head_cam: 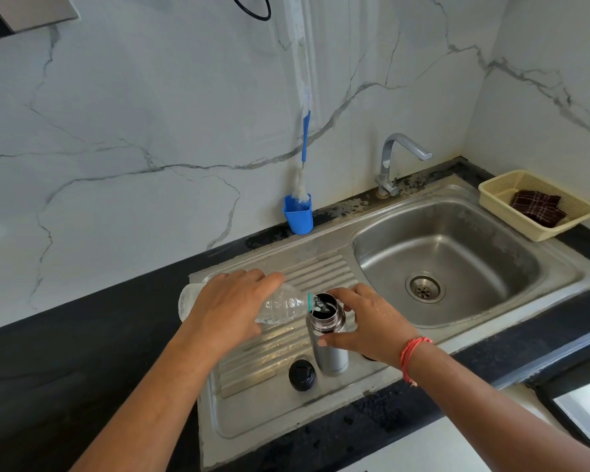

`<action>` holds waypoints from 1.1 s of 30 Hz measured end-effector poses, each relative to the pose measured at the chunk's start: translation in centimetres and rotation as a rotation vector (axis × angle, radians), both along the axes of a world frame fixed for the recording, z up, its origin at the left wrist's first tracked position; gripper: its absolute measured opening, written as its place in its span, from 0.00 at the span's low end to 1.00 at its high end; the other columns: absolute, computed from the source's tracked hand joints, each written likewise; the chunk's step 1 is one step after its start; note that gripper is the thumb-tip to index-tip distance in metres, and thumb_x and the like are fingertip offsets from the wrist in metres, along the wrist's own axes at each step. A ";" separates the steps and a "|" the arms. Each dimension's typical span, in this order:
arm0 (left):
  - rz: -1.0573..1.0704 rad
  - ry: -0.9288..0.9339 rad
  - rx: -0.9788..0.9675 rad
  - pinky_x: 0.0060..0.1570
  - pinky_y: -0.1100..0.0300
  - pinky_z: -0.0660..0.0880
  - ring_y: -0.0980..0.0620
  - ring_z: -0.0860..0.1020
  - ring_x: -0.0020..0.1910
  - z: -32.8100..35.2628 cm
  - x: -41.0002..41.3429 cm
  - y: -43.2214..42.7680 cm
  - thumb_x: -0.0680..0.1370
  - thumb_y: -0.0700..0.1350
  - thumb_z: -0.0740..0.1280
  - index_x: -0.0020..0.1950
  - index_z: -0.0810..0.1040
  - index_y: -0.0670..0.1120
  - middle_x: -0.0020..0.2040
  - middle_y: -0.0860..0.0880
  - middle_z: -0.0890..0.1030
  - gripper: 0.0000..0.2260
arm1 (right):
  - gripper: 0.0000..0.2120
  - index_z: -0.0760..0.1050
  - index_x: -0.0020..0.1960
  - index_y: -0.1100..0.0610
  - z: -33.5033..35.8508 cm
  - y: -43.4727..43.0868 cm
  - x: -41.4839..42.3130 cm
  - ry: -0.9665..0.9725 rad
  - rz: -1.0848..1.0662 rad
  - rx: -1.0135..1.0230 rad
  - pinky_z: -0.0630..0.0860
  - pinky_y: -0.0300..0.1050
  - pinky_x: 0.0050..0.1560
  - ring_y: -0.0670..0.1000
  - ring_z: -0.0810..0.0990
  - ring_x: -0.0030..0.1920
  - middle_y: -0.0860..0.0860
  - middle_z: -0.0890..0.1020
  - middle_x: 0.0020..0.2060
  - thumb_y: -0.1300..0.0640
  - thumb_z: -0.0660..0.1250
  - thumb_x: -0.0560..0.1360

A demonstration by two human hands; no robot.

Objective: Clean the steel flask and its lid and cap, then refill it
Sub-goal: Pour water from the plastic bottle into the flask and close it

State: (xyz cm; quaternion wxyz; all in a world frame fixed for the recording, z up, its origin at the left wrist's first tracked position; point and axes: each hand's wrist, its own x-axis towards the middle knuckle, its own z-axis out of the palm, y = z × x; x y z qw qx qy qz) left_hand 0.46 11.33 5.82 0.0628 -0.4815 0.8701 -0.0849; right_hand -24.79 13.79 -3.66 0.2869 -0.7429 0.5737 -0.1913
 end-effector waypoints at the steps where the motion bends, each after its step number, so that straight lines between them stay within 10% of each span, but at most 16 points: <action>1: -0.001 -0.003 -0.002 0.62 0.54 0.72 0.52 0.76 0.63 0.1 0.0 0.0 0.73 0.52 0.77 0.78 0.61 0.57 0.66 0.55 0.76 0.38 | 0.38 0.66 0.71 0.37 0.0 0.0 0.0 -0.002 0.001 -0.003 0.76 0.49 0.61 0.46 0.73 0.58 0.43 0.72 0.57 0.30 0.72 0.64; 33: -0.025 -0.078 -0.023 0.63 0.55 0.69 0.53 0.75 0.64 0.7 -0.5 -0.4 0.73 0.52 0.77 0.78 0.60 0.58 0.67 0.56 0.75 0.39 | 0.36 0.65 0.69 0.36 0.3 -0.2 0.0 0.031 0.001 0.010 0.76 0.49 0.62 0.47 0.73 0.58 0.44 0.72 0.57 0.31 0.73 0.64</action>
